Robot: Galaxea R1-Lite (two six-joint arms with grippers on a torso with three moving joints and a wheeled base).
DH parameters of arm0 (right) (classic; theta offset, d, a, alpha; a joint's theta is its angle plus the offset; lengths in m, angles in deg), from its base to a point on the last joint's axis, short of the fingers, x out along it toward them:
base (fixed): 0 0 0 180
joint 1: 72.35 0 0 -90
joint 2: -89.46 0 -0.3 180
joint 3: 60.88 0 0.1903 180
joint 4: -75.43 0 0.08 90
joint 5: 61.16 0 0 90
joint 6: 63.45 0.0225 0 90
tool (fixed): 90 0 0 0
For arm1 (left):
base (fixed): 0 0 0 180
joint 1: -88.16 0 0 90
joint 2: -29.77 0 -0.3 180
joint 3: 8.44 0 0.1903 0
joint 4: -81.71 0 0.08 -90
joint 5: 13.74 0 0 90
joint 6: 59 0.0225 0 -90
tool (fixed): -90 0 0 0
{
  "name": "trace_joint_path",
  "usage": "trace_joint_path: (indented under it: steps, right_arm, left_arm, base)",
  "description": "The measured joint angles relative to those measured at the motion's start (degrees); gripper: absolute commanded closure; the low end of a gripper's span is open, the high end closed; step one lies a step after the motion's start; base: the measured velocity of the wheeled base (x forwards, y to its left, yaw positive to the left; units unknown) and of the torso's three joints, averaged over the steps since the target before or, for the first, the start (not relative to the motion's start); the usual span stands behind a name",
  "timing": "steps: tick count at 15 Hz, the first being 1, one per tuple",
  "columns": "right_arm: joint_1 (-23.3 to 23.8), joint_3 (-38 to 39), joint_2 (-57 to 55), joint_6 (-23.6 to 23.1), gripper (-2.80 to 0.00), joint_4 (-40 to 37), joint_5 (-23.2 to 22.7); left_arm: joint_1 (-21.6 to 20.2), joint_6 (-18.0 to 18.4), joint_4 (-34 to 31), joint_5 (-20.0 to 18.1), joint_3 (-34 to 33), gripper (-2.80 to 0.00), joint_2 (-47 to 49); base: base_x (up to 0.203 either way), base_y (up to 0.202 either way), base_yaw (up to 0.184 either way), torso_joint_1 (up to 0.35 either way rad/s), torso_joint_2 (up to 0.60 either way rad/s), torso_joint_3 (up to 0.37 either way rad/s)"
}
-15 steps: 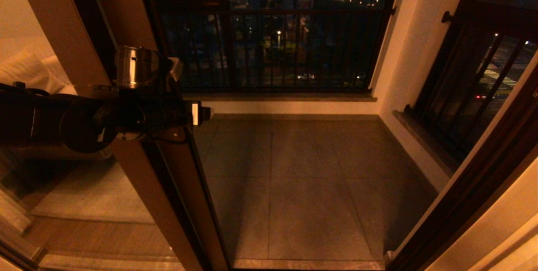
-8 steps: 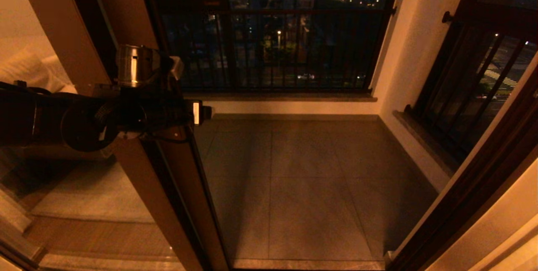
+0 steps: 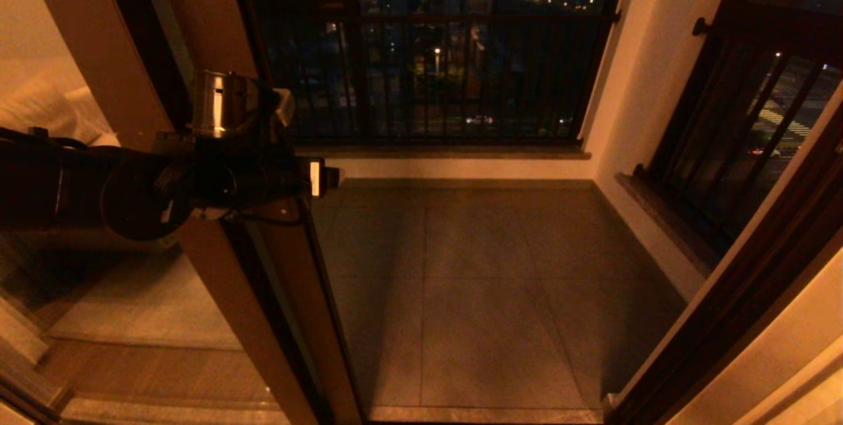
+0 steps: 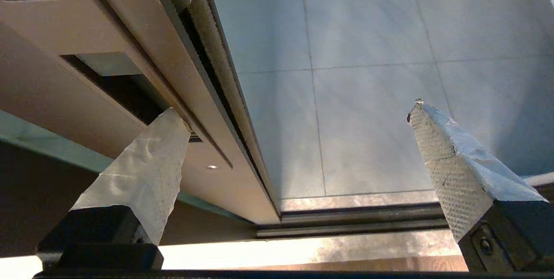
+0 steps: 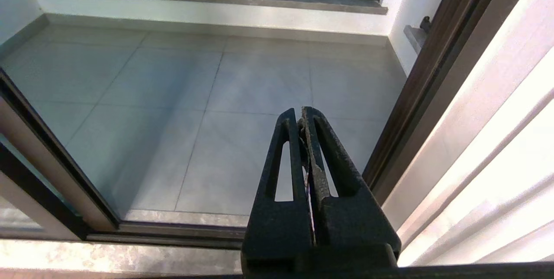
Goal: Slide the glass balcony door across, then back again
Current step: Close the slid door
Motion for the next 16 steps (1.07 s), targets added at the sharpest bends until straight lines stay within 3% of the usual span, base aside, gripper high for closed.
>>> trace_joint_path:
  steps: [16]
  right_arm:
    - [0.0,0.0,0.0,0.0,0.00,0.0,0.0]
  left_arm:
    - [4.4,-0.3,0.0,0.7,-0.1,-2.80,0.0]
  base:
    - [0.000,0.000,0.000,0.000,0.00,0.000]
